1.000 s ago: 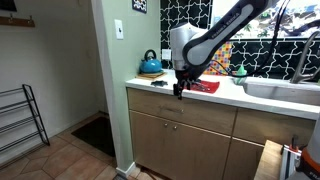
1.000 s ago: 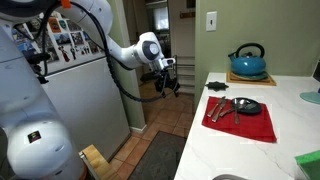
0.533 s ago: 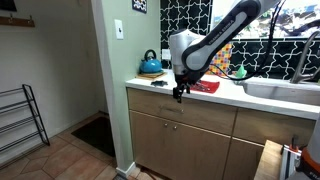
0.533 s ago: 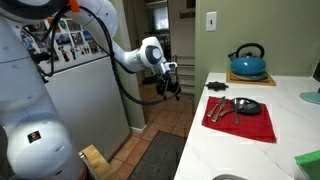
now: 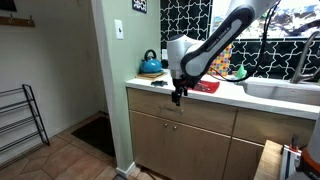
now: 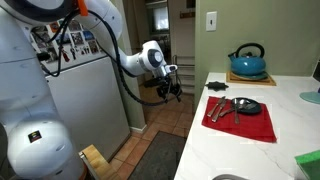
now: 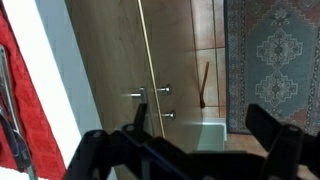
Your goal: Open the left drawer of the cabinet
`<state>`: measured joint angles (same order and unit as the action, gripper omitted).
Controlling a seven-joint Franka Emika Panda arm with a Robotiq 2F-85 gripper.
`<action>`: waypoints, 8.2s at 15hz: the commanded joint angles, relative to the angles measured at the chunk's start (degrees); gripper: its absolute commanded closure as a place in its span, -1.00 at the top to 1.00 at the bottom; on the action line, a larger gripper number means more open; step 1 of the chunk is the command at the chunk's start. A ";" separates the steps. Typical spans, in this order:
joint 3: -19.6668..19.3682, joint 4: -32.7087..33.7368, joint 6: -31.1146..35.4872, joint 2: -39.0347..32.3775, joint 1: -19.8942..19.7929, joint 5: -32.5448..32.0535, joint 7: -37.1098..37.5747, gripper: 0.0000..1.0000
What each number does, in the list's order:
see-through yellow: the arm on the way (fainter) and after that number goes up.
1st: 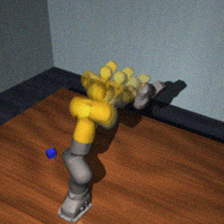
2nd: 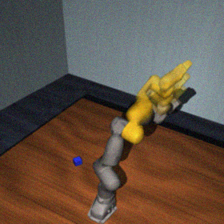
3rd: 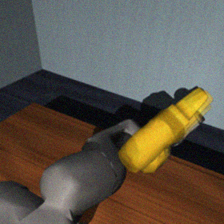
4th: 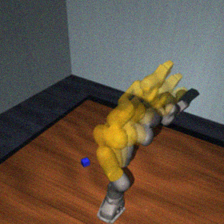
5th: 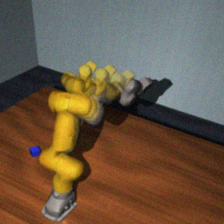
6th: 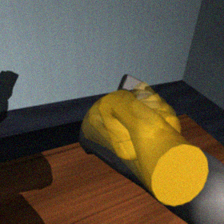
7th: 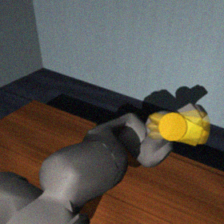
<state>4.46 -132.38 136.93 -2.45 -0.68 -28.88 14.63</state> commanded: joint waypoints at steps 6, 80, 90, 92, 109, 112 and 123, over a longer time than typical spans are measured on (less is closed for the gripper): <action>-5.65 7.73 6.83 -14.59 3.59 -15.16 9.86 1.00; -13.12 23.29 -0.06 -27.24 13.58 -12.93 9.36 1.00; -13.08 27.15 -0.36 -31.89 12.21 -14.43 8.01 1.00; -13.13 28.21 0.32 -33.83 11.67 -15.54 7.42 1.00; -14.13 37.49 4.02 -43.96 9.93 -18.19 5.96 -0.40; -12.92 36.92 3.54 -42.62 9.47 -17.05 4.00 -0.87; -10.42 35.20 -2.19 -39.34 13.26 -16.79 4.01 -0.93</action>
<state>-9.22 -95.06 137.29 -44.59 9.75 -47.22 19.35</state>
